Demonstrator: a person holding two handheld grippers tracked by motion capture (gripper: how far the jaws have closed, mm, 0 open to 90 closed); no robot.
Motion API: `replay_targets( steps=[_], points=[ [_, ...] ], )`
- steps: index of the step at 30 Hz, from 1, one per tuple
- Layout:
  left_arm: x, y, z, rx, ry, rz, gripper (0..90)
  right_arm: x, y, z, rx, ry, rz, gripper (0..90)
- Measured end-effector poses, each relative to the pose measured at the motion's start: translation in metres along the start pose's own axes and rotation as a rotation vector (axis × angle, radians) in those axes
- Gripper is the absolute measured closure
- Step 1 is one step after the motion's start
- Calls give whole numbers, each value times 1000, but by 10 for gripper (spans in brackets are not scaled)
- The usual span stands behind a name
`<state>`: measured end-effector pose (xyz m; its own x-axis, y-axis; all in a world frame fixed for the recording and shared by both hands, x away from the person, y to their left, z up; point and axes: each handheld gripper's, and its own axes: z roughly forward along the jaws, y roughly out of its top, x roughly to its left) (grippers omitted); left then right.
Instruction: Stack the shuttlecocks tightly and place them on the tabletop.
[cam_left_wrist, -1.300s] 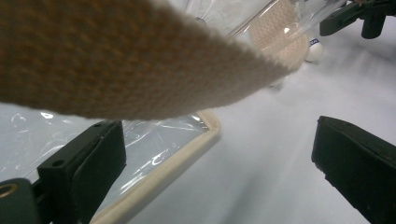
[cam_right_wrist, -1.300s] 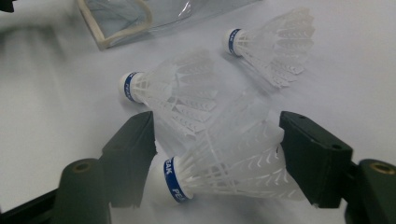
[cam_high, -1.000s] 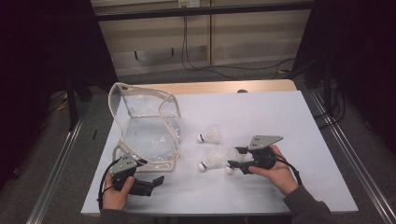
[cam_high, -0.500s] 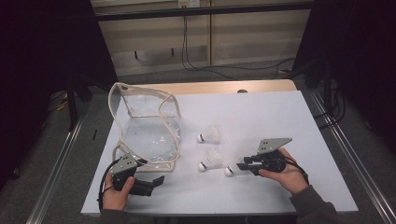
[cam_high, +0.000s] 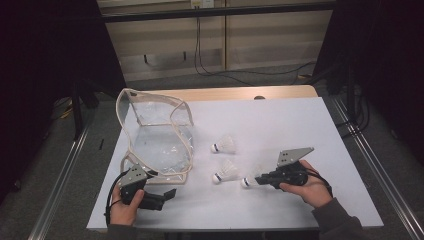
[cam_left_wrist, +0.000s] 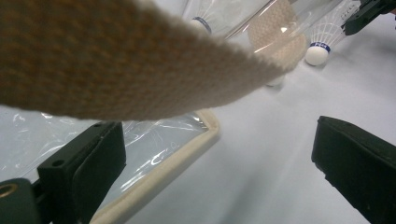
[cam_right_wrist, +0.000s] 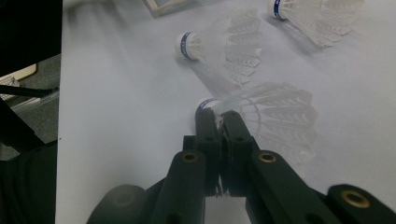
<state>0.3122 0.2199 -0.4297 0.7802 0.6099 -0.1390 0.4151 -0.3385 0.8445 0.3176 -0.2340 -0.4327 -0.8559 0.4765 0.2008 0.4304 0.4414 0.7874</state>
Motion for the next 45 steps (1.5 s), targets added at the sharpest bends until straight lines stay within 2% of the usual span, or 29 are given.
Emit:
replay_targets(
  steps=[15, 19, 23, 34, 40, 45],
  points=[
    [0, 0, 0, 5, 0, 1, 30, -2, -2, -6, -4, -17, -2, 873],
    [0, 0, 0, 0, -1, 3, 30, -4, -1, -10, -25, -26, 7, 873],
    [0, 0, 0, 0, -1, 2, 30, -7, 0, -15, -49, -50, 16, 873],
    [-1, 0, 0, -1, 0, 3, 30, -22, 2, -21, -124, -152, 56, 874],
    [0, 0, 0, -2, -1, 4, 30, -30, 3, -20, -132, -205, 69, 874],
    [0, 0, 0, -2, -3, 4, 30, -37, 2, -16, -140, -243, 100, 873]
  ],
)
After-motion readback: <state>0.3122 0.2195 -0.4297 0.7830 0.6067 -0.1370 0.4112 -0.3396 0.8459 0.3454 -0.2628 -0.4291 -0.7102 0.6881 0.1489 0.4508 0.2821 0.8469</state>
